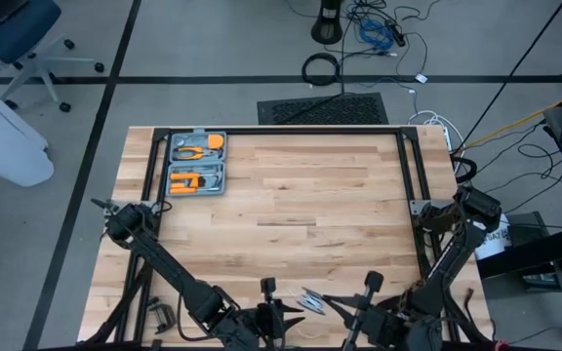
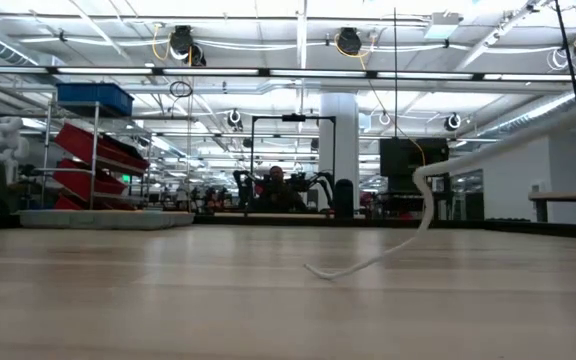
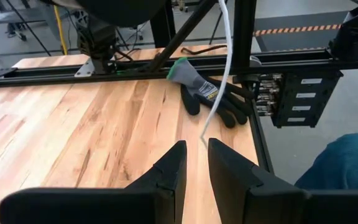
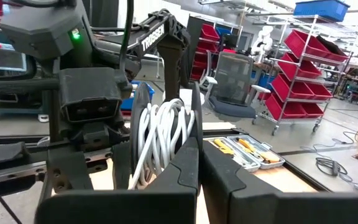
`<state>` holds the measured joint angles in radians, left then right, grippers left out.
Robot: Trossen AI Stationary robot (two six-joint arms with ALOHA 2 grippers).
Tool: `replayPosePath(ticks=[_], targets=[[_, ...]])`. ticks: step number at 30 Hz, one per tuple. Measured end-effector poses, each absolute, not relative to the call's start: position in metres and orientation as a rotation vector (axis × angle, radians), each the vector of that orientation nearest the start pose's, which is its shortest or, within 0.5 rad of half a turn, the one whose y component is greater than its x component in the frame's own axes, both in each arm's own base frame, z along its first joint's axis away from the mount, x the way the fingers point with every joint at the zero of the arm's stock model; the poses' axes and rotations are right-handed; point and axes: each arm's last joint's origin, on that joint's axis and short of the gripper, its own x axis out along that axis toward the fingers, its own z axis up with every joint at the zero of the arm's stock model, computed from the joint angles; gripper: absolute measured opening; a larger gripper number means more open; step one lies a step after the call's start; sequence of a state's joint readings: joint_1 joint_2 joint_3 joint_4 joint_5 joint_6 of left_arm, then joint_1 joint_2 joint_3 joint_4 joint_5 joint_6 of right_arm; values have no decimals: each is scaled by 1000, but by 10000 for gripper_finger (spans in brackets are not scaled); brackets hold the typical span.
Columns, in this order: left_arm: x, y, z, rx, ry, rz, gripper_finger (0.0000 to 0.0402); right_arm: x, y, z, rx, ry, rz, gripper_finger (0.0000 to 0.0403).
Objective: Coil cords
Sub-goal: Coil the white wire on the spool
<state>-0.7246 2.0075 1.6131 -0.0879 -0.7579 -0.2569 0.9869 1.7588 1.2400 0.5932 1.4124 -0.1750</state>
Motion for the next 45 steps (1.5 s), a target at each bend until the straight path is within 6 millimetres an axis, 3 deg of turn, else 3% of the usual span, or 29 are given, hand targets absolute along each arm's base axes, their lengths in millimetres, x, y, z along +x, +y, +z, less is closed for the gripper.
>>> replayPosePath(ticks=[14,20,28,36,45], targets=[[356,-292,263,45,341,81,73,230,309,299,-101,8,-409,0],[363,-297,257,43,247,175,81,227,311,301,-101,4,-400,0],[378,-309,233,24,135,220,128,220,316,301,-106,4,-377,0],[389,-315,207,103,111,181,131,214,319,303,-107,-1,-360,0],[407,-305,185,81,127,108,131,214,320,304,-108,-3,-355,0]])
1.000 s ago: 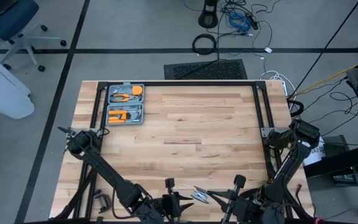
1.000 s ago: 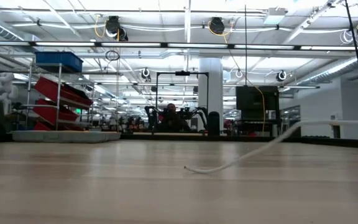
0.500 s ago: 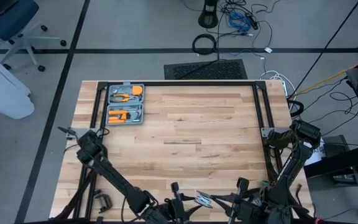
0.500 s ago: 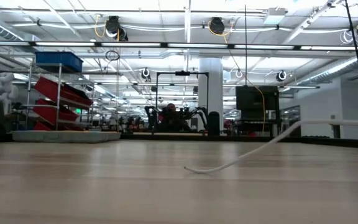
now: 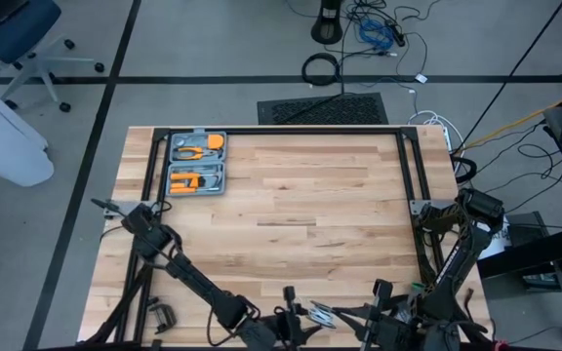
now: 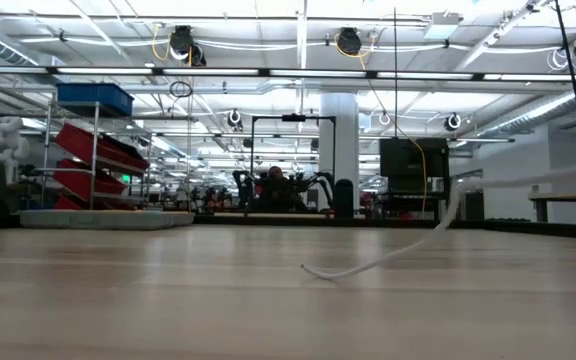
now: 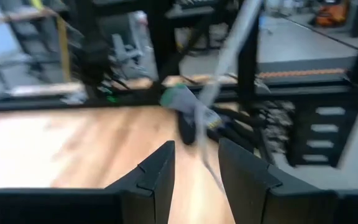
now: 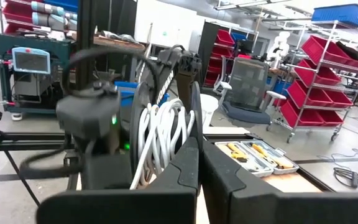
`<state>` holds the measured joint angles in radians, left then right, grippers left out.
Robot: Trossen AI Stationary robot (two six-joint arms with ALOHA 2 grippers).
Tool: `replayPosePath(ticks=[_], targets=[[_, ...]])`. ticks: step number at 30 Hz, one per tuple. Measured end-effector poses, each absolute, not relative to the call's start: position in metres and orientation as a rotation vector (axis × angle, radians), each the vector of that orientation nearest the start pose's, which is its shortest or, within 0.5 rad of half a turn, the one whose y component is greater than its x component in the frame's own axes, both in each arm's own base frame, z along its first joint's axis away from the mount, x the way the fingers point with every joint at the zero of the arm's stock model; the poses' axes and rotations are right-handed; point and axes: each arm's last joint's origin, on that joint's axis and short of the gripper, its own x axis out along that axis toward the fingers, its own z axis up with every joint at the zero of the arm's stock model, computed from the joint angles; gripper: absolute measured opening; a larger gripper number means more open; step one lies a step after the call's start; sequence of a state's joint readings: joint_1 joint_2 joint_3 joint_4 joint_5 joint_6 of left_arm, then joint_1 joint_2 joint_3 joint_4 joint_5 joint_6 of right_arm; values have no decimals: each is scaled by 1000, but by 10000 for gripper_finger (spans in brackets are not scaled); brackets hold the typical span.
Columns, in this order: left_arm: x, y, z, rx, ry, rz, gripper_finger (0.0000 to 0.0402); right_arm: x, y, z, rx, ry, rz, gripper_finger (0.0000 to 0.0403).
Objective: Coil cords
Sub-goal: Coil the white wire on the spool
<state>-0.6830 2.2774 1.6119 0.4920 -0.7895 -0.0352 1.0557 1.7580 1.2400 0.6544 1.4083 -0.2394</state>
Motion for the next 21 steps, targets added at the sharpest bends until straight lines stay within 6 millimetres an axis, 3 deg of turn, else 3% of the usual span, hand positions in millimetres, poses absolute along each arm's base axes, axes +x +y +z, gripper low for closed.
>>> replayPosePath(ticks=[10,21], targets=[[418,-296,178,-7,154,-21,131,214,320,304,-115,-2,-355,0],[419,-294,177,-33,160,0,131,214,319,305,-105,-7,-356,0]])
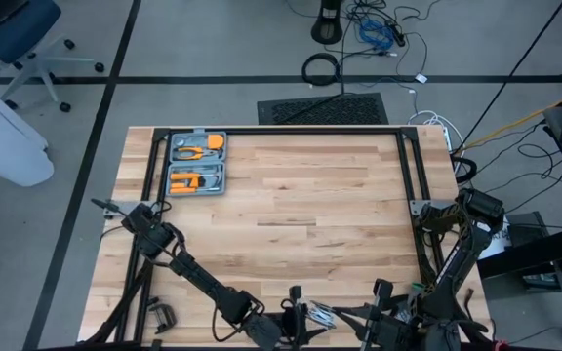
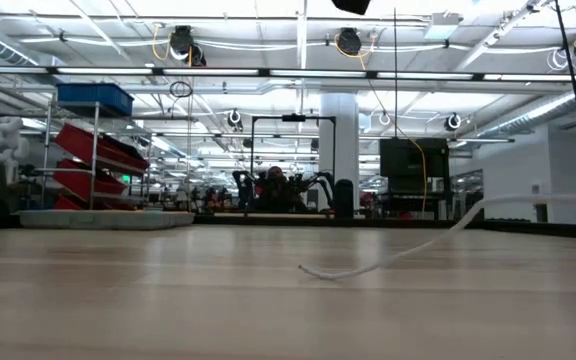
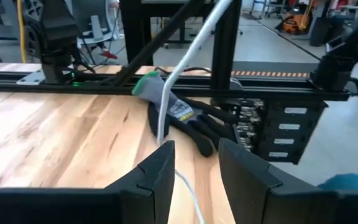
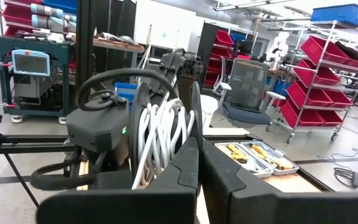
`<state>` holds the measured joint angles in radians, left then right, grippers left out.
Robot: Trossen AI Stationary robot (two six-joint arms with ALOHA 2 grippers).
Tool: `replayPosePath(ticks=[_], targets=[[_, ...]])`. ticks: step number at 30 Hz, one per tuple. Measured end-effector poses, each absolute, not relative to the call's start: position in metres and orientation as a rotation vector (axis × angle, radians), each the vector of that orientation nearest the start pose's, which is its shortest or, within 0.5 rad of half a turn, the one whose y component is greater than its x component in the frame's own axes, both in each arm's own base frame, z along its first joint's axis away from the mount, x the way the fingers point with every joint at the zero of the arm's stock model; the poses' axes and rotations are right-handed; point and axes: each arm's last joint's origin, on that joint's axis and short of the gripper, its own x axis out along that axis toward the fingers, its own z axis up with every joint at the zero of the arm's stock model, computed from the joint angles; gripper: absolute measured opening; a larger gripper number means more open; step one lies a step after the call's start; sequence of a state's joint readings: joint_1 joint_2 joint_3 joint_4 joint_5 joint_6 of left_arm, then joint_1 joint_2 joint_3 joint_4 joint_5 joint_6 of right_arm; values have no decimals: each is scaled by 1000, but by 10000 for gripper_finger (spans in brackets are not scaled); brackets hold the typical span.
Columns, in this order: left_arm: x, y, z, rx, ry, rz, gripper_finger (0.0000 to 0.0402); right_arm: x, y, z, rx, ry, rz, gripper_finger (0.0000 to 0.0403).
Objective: Coil cords
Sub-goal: Coil the white wire on the spool
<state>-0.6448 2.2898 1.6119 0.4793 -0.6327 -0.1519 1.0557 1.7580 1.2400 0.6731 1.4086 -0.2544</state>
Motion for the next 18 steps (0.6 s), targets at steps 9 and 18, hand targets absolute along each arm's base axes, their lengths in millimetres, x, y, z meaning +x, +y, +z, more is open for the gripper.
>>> replayPosePath(ticks=[9,18], targets=[[425,-281,168,-82,241,46,131,214,319,306,-111,-7,-358,0],[435,-280,150,-151,167,47,131,214,319,306,-109,-8,-356,0]])
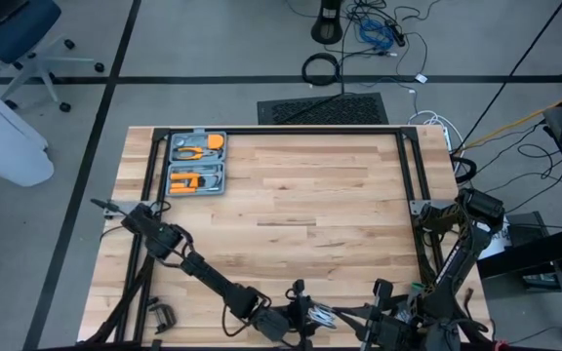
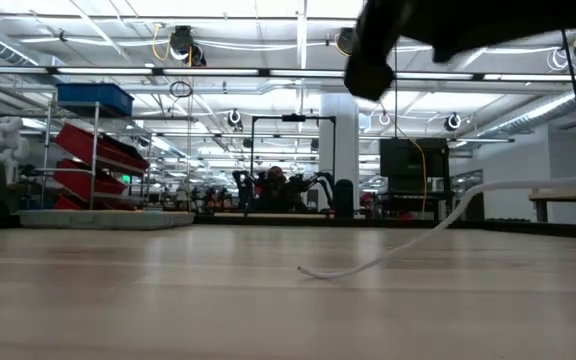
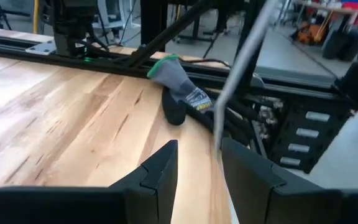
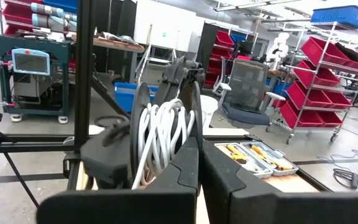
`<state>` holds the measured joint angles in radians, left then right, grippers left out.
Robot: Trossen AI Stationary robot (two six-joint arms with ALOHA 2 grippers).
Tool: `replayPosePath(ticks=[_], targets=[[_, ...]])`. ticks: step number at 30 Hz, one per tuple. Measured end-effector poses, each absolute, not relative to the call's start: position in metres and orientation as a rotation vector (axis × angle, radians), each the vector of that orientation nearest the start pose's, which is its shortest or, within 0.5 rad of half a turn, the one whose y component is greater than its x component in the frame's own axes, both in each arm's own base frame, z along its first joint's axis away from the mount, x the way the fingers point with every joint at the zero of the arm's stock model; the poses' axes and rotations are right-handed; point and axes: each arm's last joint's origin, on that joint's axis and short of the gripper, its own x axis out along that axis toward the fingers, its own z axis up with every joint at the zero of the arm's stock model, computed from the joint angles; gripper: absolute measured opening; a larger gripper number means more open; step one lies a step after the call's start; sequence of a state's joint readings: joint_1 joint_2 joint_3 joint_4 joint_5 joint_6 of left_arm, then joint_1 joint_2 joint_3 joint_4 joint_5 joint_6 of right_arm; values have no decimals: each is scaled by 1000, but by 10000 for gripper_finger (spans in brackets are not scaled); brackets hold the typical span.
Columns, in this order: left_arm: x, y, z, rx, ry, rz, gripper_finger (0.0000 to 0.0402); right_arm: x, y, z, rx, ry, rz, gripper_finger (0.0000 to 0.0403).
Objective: Coil cords
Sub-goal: Coil the white wire on the spool
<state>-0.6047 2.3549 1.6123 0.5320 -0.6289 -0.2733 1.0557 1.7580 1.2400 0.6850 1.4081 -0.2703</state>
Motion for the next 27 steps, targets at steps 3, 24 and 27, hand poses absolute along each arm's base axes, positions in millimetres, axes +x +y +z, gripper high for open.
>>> replayPosePath(ticks=[3,24,27], targets=[[440,-276,140,-170,152,28,131,214,319,306,-110,-8,-356,0],[442,-280,136,-112,102,-57,99,213,320,306,-113,-7,-353,0],[441,-280,136,-111,109,-74,69,213,320,306,-109,-8,-353,0]])
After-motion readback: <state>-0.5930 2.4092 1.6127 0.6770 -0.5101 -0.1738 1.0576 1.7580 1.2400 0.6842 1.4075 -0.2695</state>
